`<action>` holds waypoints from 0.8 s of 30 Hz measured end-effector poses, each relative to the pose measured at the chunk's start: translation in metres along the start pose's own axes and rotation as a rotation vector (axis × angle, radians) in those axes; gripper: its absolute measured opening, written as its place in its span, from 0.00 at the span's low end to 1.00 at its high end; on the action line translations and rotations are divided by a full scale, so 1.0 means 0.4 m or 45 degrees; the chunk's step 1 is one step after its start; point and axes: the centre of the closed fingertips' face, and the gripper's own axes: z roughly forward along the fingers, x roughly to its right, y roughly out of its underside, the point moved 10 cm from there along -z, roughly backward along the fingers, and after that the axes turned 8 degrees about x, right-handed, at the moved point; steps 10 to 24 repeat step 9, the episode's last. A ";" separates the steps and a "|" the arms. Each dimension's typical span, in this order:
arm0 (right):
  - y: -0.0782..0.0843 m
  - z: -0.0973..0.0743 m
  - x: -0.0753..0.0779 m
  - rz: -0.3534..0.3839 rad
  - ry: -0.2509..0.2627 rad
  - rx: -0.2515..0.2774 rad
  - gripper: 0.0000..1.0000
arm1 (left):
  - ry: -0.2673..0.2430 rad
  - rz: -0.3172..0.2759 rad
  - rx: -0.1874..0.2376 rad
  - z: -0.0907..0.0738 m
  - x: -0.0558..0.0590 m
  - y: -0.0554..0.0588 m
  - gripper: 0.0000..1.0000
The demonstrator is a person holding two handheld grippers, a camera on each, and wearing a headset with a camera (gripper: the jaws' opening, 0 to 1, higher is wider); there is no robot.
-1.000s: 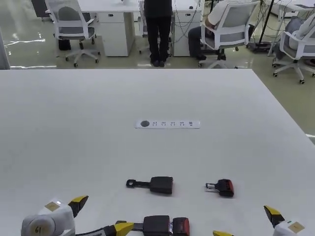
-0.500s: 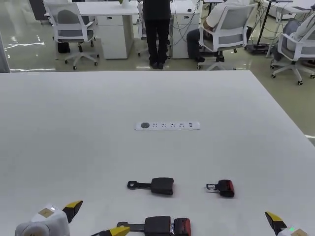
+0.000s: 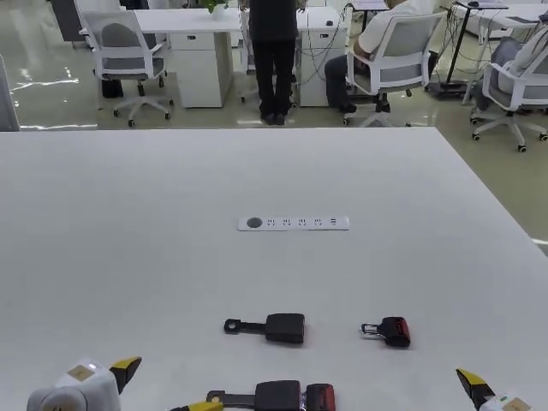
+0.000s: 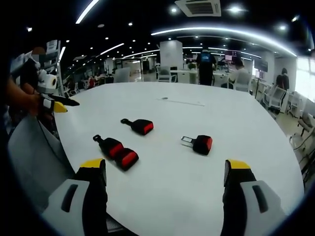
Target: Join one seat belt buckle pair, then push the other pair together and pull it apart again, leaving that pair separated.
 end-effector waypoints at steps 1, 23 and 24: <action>0.002 0.001 0.001 0.002 -0.001 0.000 0.99 | -0.001 0.002 -0.003 -0.001 -0.001 0.001 1.00; 0.005 -0.001 0.000 -0.006 -0.005 -0.010 0.99 | -0.006 0.012 -0.020 -0.006 0.002 0.000 1.00; 0.005 -0.001 0.000 -0.006 -0.005 -0.010 0.99 | -0.006 0.012 -0.020 -0.006 0.002 0.000 1.00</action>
